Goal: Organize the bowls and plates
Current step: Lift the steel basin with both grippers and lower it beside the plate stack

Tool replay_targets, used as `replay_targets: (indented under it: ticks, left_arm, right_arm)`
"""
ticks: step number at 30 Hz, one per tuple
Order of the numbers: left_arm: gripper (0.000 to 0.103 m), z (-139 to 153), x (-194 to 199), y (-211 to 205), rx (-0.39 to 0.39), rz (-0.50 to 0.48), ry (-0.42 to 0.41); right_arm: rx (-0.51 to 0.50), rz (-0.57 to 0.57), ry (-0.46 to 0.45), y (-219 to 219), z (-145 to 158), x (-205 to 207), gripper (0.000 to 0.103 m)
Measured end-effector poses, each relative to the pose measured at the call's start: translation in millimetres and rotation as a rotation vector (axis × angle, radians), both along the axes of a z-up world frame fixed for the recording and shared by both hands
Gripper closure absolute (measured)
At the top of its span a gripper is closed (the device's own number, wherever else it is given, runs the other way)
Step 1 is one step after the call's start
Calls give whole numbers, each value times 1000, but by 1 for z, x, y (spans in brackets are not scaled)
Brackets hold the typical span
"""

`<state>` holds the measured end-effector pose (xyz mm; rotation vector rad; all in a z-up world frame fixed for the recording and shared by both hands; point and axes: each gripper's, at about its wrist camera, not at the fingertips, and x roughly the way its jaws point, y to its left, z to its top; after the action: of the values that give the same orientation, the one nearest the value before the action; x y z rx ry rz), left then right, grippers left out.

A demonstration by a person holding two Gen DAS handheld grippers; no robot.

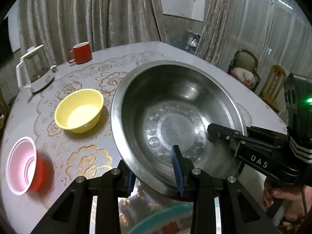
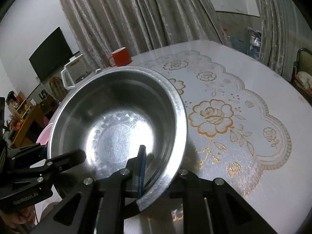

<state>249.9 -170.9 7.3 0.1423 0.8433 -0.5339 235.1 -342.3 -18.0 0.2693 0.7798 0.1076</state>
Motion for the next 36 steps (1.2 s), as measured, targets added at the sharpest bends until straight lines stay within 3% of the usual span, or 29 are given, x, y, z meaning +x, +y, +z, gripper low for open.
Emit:
replay_targets:
  ticks: [12,36]
  left_arm:
    - [67,16,-50,47,-34,52,-36]
    - [65,6,-155,163,-87,220,-20]
  right_arm:
    - [-8,71,-21,38,27,-40,88]
    - [53,274,9,137,30,-99,88]
